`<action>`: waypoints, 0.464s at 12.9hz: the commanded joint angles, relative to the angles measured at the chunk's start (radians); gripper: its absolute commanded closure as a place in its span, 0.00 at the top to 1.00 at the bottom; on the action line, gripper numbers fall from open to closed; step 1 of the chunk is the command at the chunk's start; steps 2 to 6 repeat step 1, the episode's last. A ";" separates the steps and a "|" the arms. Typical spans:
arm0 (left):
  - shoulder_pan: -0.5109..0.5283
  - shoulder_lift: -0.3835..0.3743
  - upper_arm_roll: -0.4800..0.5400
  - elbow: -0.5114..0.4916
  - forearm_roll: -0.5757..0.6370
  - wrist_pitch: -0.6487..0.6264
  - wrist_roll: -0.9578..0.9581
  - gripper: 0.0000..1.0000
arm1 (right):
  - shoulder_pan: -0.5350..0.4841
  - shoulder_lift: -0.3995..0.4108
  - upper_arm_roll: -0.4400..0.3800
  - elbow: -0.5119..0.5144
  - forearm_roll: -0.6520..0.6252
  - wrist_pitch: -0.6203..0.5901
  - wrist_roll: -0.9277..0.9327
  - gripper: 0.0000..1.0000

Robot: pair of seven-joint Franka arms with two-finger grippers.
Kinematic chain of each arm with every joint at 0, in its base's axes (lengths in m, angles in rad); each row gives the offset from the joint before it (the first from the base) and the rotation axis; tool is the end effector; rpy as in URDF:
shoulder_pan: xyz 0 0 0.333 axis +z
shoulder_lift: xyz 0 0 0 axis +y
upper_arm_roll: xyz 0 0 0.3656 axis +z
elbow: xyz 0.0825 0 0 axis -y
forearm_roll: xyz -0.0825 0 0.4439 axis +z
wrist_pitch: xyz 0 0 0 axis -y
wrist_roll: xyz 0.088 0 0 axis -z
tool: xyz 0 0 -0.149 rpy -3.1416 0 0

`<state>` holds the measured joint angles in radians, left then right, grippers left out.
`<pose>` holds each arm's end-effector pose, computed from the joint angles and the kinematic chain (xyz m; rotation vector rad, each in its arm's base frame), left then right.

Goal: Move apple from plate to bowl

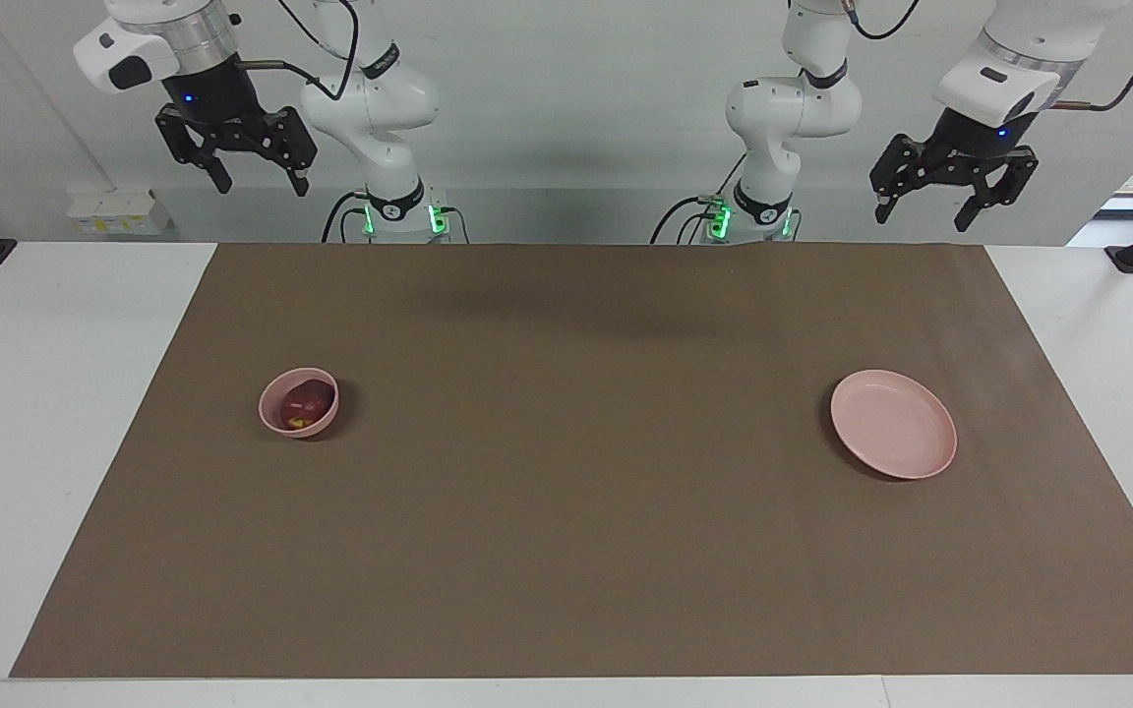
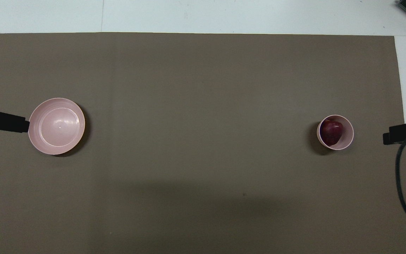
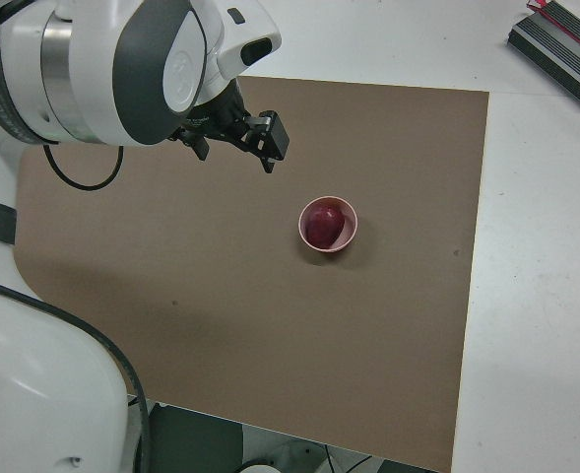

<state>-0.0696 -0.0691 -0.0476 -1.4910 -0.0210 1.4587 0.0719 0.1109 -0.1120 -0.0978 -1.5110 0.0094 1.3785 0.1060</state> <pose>0.5728 -0.0719 0.7052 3.1084 -0.2990 0.0567 0.5495 0.0049 0.7116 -3.1193 0.1412 0.0346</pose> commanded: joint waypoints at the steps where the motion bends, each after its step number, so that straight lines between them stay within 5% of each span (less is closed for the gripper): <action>1: 0.007 -0.020 0.002 -0.014 -0.011 -0.009 -0.008 1.00 | -0.011 -0.023 0.000 -0.028 0.017 0.016 -0.028 1.00; 6: 0.007 -0.020 0.002 -0.014 -0.011 -0.009 -0.008 1.00 | -0.011 -0.023 0.000 -0.028 0.017 0.016 -0.028 1.00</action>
